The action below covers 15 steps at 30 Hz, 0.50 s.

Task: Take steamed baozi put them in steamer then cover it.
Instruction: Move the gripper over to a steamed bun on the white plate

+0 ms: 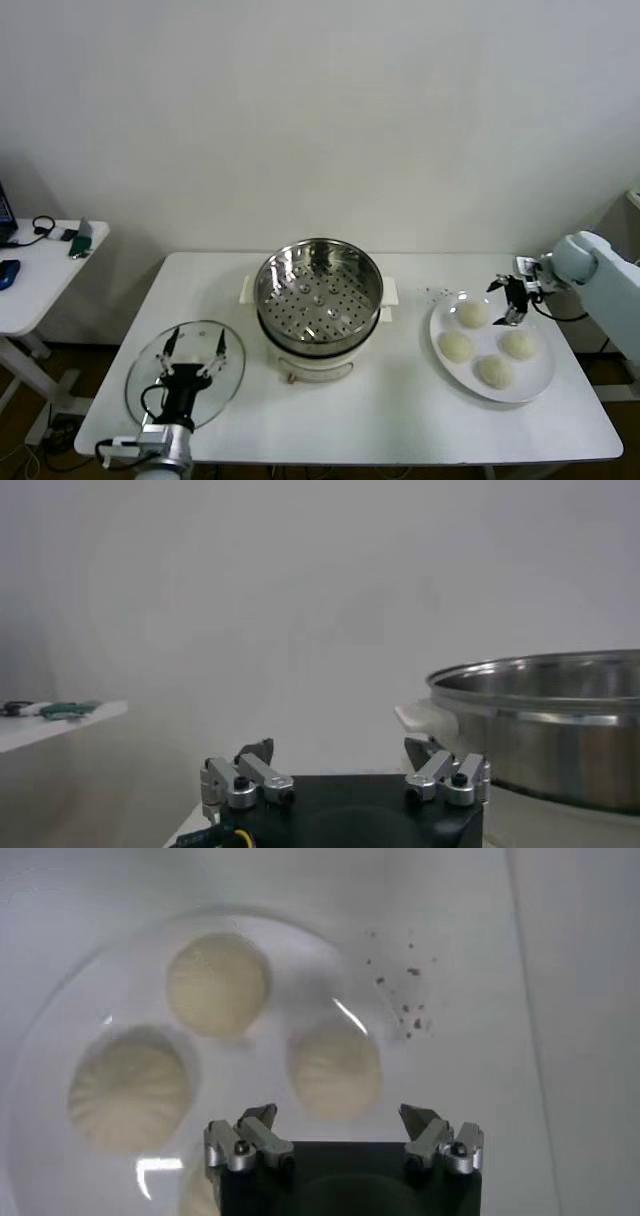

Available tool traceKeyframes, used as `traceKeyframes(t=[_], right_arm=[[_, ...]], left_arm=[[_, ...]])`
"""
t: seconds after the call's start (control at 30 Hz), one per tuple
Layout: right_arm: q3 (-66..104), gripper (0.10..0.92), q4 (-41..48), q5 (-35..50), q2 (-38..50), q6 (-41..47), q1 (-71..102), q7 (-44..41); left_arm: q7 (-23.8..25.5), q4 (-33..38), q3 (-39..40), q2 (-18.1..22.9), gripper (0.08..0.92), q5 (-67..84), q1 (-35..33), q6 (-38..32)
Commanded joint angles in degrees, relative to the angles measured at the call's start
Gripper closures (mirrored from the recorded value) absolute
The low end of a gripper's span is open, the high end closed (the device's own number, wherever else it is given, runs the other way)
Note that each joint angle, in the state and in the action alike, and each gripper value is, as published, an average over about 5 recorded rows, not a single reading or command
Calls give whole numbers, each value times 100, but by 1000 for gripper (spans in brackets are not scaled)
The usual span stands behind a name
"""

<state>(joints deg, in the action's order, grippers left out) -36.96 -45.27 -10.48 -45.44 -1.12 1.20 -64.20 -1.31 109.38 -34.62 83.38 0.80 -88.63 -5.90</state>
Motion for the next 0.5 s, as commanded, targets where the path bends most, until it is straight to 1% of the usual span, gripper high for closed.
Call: traceKeyframes(t=[0.03, 0.3, 0.5], right_arm=[[-576, 203, 667, -197, -491, -51, -365, -76], [-177, 203, 1194, -426, -892, -220, -206, 52], [-116, 203, 1309, -450, -1002, -263, -209, 79]], left_arm=[[-33, -36, -14, -10, 177, -55, 43, 128], [-30, -97, -32, -34, 177, -85, 42, 107], [-29, -130, -23, -43, 177, -130, 50, 89]])
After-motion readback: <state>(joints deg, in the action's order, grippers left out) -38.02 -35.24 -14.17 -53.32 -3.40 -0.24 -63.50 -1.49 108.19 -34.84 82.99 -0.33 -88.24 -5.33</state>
